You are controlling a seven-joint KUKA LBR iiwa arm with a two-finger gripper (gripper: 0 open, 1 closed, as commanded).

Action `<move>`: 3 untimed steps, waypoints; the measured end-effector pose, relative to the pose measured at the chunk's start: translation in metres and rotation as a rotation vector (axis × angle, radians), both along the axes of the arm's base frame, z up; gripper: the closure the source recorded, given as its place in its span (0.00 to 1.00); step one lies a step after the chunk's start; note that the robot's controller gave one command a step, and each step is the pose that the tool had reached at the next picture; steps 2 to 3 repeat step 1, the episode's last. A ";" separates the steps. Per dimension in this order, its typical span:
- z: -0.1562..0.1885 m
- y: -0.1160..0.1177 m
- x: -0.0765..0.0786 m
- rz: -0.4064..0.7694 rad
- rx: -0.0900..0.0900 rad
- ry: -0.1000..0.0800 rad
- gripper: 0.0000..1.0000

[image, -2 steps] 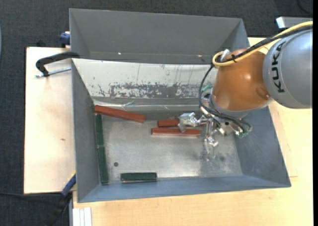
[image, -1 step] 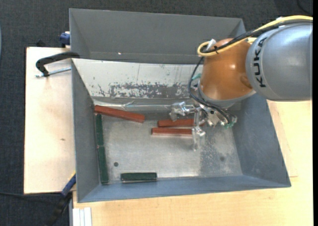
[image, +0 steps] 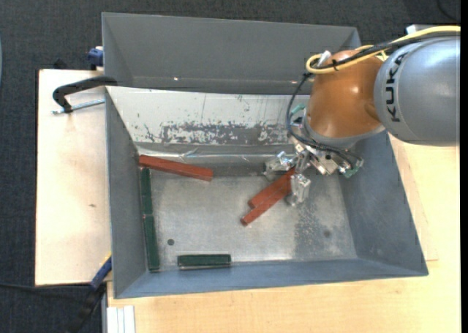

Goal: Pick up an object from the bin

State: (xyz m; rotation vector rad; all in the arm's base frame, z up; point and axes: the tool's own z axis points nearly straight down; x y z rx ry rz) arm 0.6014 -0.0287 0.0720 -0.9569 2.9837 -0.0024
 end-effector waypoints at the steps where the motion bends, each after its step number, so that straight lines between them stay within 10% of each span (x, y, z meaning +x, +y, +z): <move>1: 0.000 0.000 0.000 0.000 0.000 0.000 1.00; 3: 0.000 0.000 0.000 0.000 0.000 0.000 1.00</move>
Offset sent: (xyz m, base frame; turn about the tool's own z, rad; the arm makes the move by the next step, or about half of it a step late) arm -0.0191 0.0136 0.1513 0.0179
